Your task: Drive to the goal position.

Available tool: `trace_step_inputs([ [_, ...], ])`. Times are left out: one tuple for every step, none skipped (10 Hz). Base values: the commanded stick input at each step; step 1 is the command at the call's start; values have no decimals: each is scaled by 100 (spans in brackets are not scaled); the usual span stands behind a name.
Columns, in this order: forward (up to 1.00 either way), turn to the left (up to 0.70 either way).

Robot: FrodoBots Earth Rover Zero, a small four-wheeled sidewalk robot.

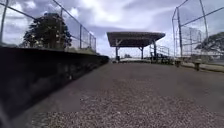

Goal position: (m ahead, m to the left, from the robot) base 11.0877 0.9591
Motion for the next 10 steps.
trace_step_inputs([
  [70, 28],
  [70, 0],
  [70, 0],
  [70, 0],
  [70, 0],
  [70, 0],
  [70, 0],
  [70, 0],
  [70, 0],
  [70, 0],
])
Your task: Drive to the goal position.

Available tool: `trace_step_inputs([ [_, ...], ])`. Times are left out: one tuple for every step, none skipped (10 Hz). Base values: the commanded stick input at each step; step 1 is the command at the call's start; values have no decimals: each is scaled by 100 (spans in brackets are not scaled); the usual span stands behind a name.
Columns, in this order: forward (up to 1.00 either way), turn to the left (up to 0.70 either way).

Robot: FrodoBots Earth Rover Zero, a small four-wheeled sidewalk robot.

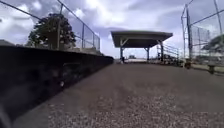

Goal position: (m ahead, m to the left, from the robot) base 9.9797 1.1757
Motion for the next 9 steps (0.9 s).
trace_step_inputs([
  [70, 0],
  [70, 0],
  [70, 0],
  [70, 0],
  [70, 0],
  [70, 0],
  [70, 2],
  [70, 9],
  [70, 29],
])
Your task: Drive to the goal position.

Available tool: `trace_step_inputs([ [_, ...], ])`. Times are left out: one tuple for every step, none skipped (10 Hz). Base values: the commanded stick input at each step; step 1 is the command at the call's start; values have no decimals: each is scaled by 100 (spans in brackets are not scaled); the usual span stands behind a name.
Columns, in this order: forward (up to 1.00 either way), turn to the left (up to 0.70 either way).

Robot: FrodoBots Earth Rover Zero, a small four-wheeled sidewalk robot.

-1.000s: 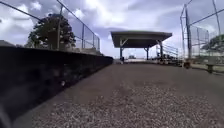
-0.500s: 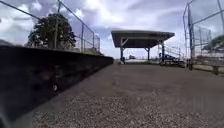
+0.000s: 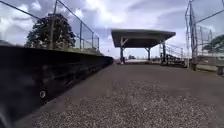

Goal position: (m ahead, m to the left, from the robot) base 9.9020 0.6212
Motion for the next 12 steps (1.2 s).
trace_step_inputs([
  [70, 35],
  [70, 17],
  [70, 0],
  [70, 0],
  [70, 0],
  [70, 0],
  [70, 0],
  [70, 0],
  [70, 0],
  [70, 0],
  [70, 0],
  [70, 0],
])
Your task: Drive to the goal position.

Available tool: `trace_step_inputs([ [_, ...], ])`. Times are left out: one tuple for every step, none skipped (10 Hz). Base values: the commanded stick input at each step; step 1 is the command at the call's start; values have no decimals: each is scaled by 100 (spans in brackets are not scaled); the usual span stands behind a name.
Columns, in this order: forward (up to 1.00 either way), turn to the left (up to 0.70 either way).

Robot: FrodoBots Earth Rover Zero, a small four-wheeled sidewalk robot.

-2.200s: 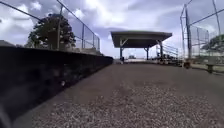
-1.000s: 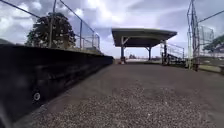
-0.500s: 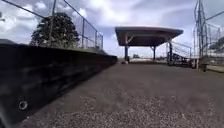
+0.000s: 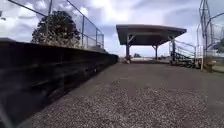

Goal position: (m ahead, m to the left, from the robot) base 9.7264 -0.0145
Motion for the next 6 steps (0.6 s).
trace_step_inputs([
  [70, 0],
  [70, 0],
  [70, 0],
  [70, -4],
  [70, -19],
  [70, -35],
])
